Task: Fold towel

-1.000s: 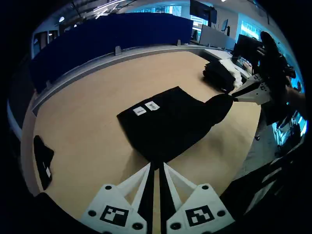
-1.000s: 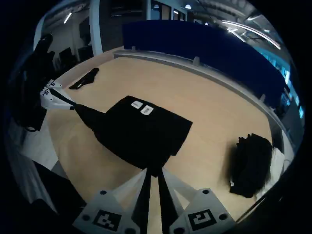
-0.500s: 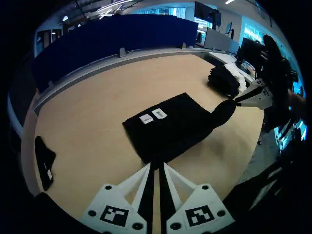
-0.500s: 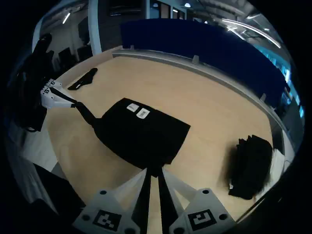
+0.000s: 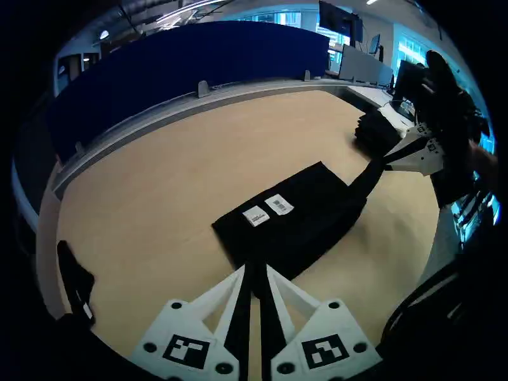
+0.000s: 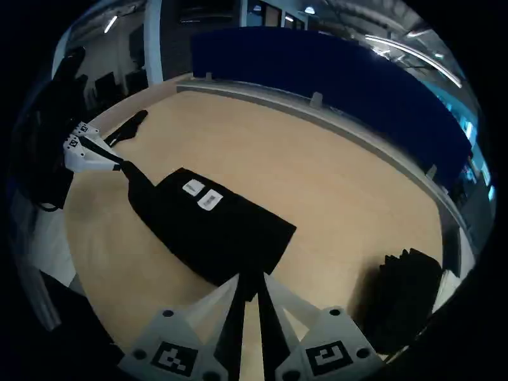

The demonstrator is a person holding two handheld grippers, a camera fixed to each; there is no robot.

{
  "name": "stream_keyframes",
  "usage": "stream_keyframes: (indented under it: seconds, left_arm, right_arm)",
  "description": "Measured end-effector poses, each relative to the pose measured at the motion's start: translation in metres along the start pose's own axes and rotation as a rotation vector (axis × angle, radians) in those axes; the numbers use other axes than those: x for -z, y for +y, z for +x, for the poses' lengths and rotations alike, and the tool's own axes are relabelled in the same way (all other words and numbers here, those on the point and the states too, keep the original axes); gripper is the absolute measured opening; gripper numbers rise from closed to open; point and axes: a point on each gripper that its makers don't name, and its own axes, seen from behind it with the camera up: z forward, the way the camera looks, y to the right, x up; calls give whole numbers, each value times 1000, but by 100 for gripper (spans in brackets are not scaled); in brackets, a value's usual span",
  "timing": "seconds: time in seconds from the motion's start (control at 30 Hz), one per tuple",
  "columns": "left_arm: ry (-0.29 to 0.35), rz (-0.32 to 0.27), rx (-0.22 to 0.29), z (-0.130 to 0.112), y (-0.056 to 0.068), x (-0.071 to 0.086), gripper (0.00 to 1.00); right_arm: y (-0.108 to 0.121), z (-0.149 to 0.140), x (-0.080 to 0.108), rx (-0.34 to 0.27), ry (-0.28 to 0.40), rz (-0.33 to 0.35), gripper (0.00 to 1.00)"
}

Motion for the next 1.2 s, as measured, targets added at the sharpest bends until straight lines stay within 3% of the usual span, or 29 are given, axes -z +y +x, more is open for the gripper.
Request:
stream_keyframes:
  seconds: [0.33,0.87,1.2]
  left_arm:
    - [-4,2,-5,3,-17,-37,8]
    - [-27,5,-21,-5,-30,-73,8]
    - [-28,46,-51,-9,-40,-92,17]
  right_arm:
    - [19,3,-34,-50,-15,-14,12]
    - [32,-11,-71,-70,-49,-38,13]
    - [38,-11,-89,-78,-41,-75,20]
